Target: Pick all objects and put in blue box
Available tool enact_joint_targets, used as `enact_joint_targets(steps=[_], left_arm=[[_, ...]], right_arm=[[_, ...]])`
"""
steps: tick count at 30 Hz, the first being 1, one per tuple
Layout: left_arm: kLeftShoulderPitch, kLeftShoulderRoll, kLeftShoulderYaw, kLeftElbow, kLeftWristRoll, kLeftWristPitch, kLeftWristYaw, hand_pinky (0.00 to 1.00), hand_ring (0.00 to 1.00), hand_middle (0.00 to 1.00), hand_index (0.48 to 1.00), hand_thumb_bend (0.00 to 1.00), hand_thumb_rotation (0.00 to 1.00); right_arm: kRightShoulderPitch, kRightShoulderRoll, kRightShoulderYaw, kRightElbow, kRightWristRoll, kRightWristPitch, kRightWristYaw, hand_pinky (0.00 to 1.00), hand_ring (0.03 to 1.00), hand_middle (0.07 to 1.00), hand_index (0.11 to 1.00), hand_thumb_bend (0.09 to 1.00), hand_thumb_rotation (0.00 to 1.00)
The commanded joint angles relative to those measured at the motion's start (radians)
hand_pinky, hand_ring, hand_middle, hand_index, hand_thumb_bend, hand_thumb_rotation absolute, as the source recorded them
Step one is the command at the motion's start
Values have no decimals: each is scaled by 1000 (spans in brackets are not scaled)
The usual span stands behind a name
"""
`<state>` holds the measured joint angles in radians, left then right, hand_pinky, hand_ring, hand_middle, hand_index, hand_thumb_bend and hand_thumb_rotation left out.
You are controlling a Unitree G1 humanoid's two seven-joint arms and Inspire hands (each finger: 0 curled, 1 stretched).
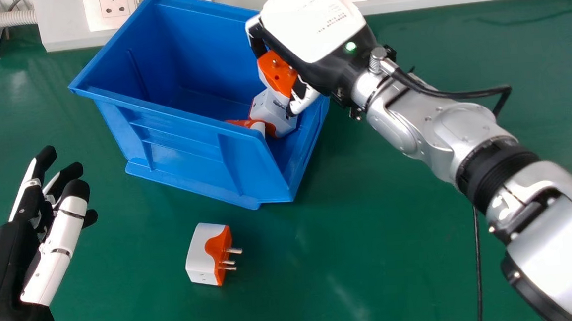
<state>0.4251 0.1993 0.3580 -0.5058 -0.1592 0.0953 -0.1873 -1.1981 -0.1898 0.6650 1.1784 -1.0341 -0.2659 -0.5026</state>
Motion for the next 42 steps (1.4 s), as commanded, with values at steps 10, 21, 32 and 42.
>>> enact_joint_targets(steps=[10,21,32,42], left_arm=[[14,-14,-7,-24,-5,-29,1,826,903,922,973,333,733],[38,-28,-20,-43,-1,-39,1,831,905,923,975,324,733],[66,-39,-37,-71,2,-44,4,829,904,921,973,333,730],[83,-44,-40,-87,-8,-40,2,828,903,921,972,341,728]], right_arm=[[-108,66,41,61,18,10,-43,360,445,510,466,500,0],[-117,105,47,81,26,13,-38,392,440,492,481,502,0],[-99,103,40,80,37,7,-59,376,430,489,505,500,0],[-90,105,38,84,40,18,-61,376,431,489,502,501,0]])
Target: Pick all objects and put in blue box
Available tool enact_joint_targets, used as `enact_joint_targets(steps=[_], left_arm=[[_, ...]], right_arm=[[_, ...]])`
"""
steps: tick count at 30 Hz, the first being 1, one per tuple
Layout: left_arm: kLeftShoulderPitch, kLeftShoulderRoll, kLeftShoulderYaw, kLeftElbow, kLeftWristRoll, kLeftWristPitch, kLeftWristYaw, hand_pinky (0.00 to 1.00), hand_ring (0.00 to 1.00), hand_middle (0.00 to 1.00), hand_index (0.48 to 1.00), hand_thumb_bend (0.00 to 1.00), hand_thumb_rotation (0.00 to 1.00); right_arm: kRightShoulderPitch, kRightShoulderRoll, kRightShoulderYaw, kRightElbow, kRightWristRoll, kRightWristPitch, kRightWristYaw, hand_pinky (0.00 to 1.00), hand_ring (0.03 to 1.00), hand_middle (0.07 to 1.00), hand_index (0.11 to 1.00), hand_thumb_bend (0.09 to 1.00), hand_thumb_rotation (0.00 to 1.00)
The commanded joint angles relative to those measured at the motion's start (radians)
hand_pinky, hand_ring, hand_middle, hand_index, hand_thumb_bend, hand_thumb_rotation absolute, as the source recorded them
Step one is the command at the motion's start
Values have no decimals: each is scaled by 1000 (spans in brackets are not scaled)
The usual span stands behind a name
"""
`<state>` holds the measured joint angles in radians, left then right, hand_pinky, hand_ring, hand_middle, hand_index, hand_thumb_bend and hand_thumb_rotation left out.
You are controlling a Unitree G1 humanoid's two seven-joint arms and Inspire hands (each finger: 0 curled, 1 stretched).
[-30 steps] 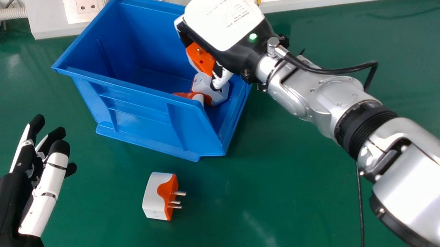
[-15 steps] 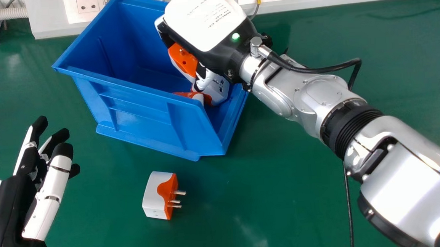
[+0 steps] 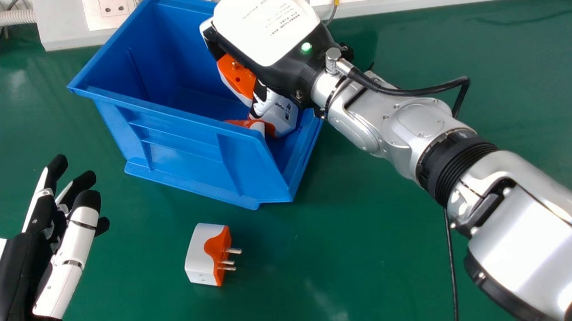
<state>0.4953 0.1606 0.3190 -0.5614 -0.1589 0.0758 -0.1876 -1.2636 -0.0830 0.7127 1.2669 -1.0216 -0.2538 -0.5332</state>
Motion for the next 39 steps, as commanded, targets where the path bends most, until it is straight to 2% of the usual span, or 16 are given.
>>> enact_joint_targets(steps=[1,6,9,11,12,13,14,16,17,20,21,23,30,34,39], left_arm=[[14,-6,-2,-34,-9,-19,2,827,903,920,972,343,728],[17,-9,-4,-45,-9,-12,2,827,903,920,972,347,727],[16,-9,-4,-42,-9,-14,0,826,902,920,971,348,727],[14,-9,-5,-39,-9,-15,0,822,900,918,969,351,726],[13,-9,-5,-38,-9,-15,1,822,900,918,969,351,726],[12,-9,-6,-37,-8,-16,1,821,899,917,968,353,725],[12,-9,-6,-35,-8,-16,1,821,899,917,968,353,725],[11,-9,-6,-32,-8,-18,1,818,898,916,966,356,722],[12,-9,-6,-32,-9,-18,1,818,898,916,966,356,722],[11,-10,-8,-36,-7,-15,3,814,896,914,963,362,718],[11,-10,-9,-39,-6,-13,4,814,896,914,963,362,718],[12,-10,-10,-44,-5,-11,6,812,895,914,962,365,716],[5,-8,-13,-44,-1,-8,9,811,894,913,960,371,712],[-2,-7,-12,-31,1,-13,8,810,893,912,958,373,709],[-8,-6,-13,-30,3,-10,9,809,892,911,958,372,707]], right_arm=[[-23,-2,-11,-4,30,5,-29,376,431,489,502,501,0],[-19,-1,-20,3,55,4,31,374,437,499,498,500,0],[-18,-8,-15,-1,61,9,69,376,453,507,487,499,0],[-15,-11,-21,-5,68,10,95,403,566,608,490,487,0],[-13,-13,-22,-8,71,10,102,403,566,608,490,487,0],[-11,-15,-23,-12,73,10,106,412,621,659,550,471,0],[-9,-16,-24,-15,74,10,108,412,621,659,550,471,0],[-5,-19,-24,-20,78,6,101,425,720,751,656,450,0],[-3,-20,-23,-21,79,5,95,425,720,751,656,450,0],[0,-24,-9,-20,68,14,75,436,829,860,774,430,0],[1,-25,-6,-20,65,17,72,436,829,860,774,430,0],[1,-27,0,-21,62,22,70,440,885,911,834,423,0],[3,-34,12,-24,63,32,68,444,953,964,907,415,0],[6,-35,15,-27,62,36,68,445,981,986,940,413,0],[8,-37,18,-28,62,38,68,446,994,996,956,412,0]])
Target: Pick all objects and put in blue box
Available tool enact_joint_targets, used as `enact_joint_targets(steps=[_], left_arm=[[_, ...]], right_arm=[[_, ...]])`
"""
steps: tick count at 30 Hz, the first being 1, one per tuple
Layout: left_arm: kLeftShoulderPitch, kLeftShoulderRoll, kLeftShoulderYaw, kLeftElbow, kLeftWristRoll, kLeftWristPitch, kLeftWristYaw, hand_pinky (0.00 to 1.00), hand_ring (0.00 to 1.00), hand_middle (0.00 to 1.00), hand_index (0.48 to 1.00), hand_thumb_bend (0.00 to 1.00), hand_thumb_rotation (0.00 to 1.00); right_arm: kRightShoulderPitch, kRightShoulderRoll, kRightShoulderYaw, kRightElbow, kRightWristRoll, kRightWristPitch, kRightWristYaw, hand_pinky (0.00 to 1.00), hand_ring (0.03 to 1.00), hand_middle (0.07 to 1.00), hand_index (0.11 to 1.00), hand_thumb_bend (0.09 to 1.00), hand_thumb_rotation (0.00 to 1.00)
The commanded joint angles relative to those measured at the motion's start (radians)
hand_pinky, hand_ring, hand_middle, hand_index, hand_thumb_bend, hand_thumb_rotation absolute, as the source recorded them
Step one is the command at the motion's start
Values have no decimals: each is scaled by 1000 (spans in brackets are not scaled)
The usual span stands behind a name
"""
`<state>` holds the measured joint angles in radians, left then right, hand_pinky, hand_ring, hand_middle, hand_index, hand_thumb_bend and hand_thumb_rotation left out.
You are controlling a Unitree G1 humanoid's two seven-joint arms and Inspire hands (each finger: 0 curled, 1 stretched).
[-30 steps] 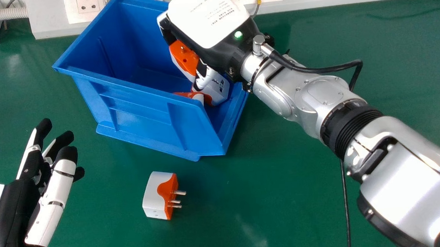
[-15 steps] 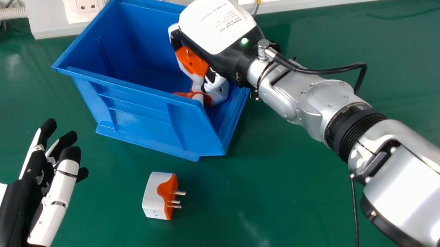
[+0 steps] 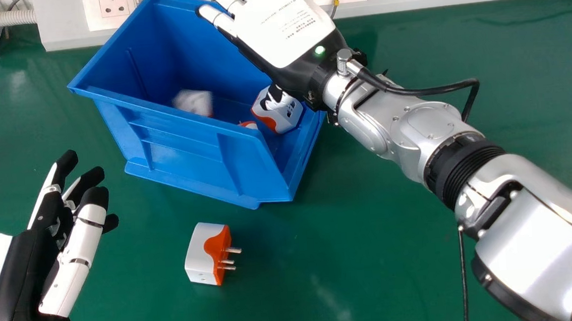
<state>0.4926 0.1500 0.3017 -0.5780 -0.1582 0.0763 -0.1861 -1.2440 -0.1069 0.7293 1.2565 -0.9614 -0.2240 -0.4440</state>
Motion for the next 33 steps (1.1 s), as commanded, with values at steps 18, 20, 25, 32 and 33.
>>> enact_joint_targets(steps=[18,20,25,32,33], left_arm=[[-66,14,-8,36,32,-6,23,811,894,909,956,356,694],[-71,15,-9,41,36,-7,25,811,893,908,954,354,692],[-74,15,-10,41,41,-6,27,807,891,905,950,354,682],[-72,19,3,50,34,-13,20,804,888,902,947,352,668],[-71,20,6,52,32,-15,19,804,888,902,946,351,666]], right_arm=[[19,-57,-33,-64,36,1,-56,786,991,1000,951,430,0],[36,-77,-42,-96,41,-8,-51,794,991,1000,952,463,0],[95,-130,-69,-211,51,-18,-34,812,993,1000,965,544,0],[241,-239,-150,-505,75,-4,18,844,998,1000,984,627,0],[266,-253,-166,-551,77,3,24,848,998,1000,986,635,0]])
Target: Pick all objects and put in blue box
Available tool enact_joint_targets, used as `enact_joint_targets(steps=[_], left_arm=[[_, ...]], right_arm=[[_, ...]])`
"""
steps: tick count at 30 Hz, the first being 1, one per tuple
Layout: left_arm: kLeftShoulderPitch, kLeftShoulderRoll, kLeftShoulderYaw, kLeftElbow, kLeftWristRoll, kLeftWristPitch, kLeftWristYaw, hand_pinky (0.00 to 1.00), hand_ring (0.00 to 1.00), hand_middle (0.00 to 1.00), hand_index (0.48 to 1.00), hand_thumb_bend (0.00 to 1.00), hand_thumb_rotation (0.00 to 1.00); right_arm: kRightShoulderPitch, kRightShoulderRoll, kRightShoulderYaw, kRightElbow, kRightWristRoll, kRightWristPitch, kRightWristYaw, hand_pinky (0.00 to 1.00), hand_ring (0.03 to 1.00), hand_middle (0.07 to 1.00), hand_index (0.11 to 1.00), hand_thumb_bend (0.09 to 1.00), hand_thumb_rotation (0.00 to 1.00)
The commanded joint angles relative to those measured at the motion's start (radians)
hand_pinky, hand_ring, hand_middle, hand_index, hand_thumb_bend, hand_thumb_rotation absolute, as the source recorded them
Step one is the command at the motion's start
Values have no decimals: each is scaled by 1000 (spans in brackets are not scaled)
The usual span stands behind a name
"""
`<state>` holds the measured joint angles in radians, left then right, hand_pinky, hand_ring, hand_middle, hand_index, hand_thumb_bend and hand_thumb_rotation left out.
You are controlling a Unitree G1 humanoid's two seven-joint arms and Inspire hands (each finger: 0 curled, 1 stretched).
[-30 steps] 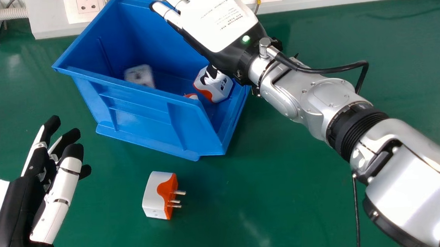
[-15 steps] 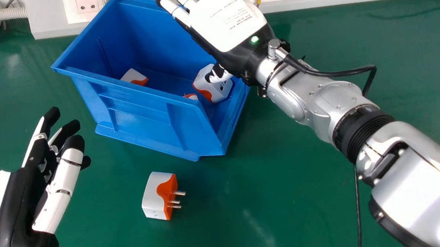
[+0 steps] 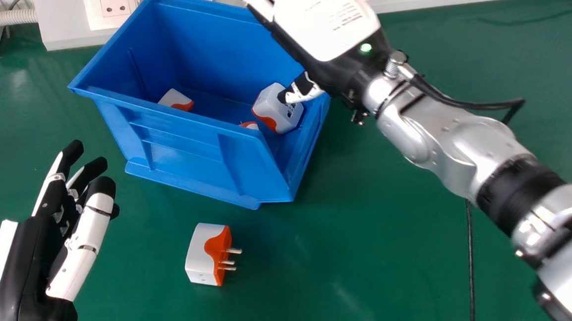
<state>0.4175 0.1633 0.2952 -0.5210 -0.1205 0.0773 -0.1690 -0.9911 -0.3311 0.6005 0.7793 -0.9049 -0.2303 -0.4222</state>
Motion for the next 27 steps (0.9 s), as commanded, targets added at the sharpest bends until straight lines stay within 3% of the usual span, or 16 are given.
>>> enact_joint_targets(steps=[1,5,9,14,22,27], left_arm=[[6,6,14,-4,-8,-18,1,804,888,903,947,348,665],[15,4,21,2,-14,-29,-4,805,889,903,947,344,663],[40,3,33,1,-26,-46,-11,805,889,903,947,342,663],[54,3,43,7,-33,-58,-12,802,887,902,946,340,661],[68,-2,44,0,-34,-55,-5,791,882,898,941,327,644],[62,4,49,17,-35,-57,-2,788,881,896,940,319,636]], right_arm=[[44,-43,-54,-130,21,20,6,855,999,1000,986,647,0],[153,-74,-103,-325,0,76,29,863,1000,1000,982,667,6],[292,-117,-158,-559,-22,121,57,857,989,1000,963,713,27],[442,-155,-217,-773,-35,127,94,837,971,995,936,755,30],[655,-180,-281,-964,-51,113,133,802,934,965,887,792,39],[798,-176,-318,-1061,-68,121,162,820,944,967,885,779,53]])
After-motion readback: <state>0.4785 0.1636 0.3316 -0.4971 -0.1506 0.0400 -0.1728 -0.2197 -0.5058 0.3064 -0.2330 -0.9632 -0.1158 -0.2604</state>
